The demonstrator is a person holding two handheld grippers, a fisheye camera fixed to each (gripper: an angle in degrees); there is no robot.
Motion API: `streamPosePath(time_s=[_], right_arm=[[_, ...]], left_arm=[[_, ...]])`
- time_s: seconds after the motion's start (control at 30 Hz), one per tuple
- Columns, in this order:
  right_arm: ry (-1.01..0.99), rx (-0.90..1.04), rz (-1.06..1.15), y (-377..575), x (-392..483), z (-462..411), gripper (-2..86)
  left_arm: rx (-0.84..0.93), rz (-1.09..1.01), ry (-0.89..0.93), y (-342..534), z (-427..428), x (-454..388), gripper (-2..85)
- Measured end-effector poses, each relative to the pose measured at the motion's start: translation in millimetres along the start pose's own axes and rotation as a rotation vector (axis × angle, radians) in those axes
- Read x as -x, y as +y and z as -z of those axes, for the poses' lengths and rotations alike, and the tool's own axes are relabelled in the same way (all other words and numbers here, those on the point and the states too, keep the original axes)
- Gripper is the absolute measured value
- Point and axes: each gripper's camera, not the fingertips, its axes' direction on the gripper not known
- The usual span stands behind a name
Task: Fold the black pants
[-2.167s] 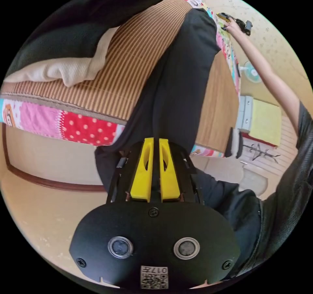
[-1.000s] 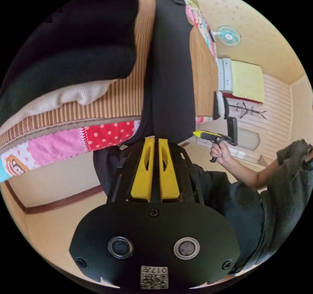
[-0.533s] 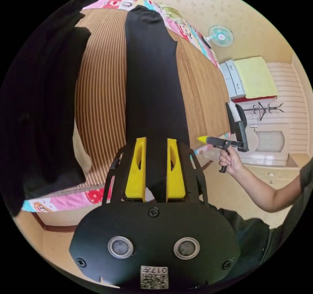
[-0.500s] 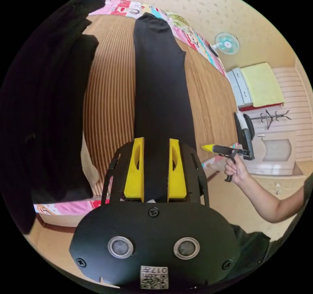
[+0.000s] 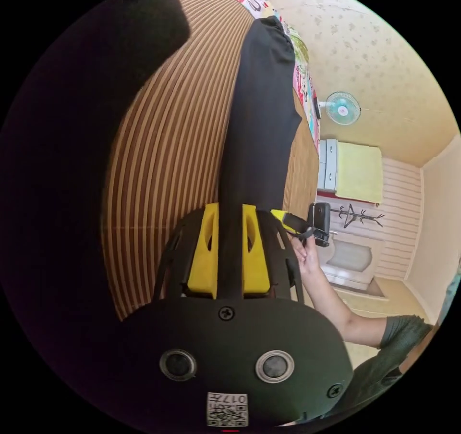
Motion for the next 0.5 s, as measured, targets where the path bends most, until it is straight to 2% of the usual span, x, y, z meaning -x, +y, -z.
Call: streamPosePath(time_s=[0.13, 0.3, 0.5], right_arm=[[-0.074, -0.005, -0.016, 5.6, -5.3, 4.9, 4.8], [-0.284, -0.045, 0.080, 48.4, 25.1, 45.9, 2.8], [-0.432, -0.119, 0.232, 156.1, 102.6, 128.7, 1.7]], left_arm=[[0.026, -0.044, 0.007, 2.5, 4.9, -4.4, 4.6], [0.052, -0.203, 0.306, 31.4, 39.9, -36.0, 3.9], [0.041, -0.381, 0.504, 103.7, 111.3, -98.6, 3.8]])
